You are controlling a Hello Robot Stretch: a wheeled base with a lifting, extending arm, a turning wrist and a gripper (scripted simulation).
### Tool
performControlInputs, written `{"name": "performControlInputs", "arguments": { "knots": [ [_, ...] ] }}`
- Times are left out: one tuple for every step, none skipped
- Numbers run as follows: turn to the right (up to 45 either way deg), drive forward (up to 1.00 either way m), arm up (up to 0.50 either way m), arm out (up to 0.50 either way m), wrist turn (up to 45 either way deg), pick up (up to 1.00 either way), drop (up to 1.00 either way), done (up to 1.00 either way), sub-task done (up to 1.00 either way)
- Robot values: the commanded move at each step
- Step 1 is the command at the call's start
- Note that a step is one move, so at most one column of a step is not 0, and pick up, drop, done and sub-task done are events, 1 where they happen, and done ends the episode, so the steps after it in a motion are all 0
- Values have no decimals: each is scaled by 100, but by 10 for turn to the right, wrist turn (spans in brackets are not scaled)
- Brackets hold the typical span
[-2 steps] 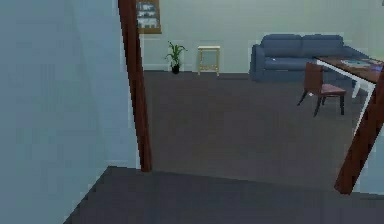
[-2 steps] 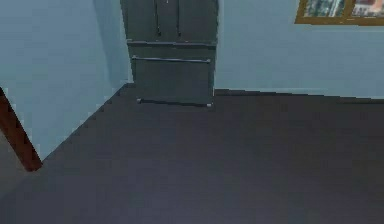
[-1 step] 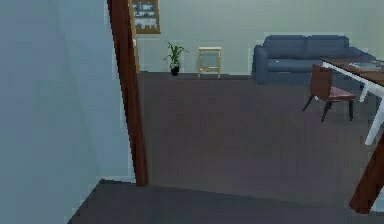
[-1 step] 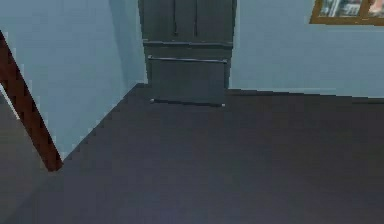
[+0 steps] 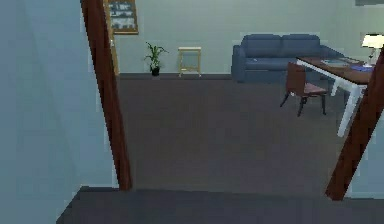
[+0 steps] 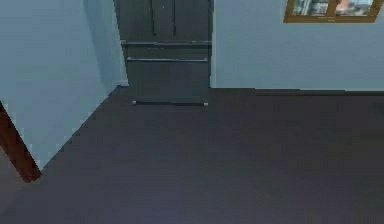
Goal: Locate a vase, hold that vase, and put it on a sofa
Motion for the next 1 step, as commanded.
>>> {"name": "performControlInputs", "arguments": {
  "knots": [
    [0,100,0,0,0,0,0,0,0]
  ]
}}
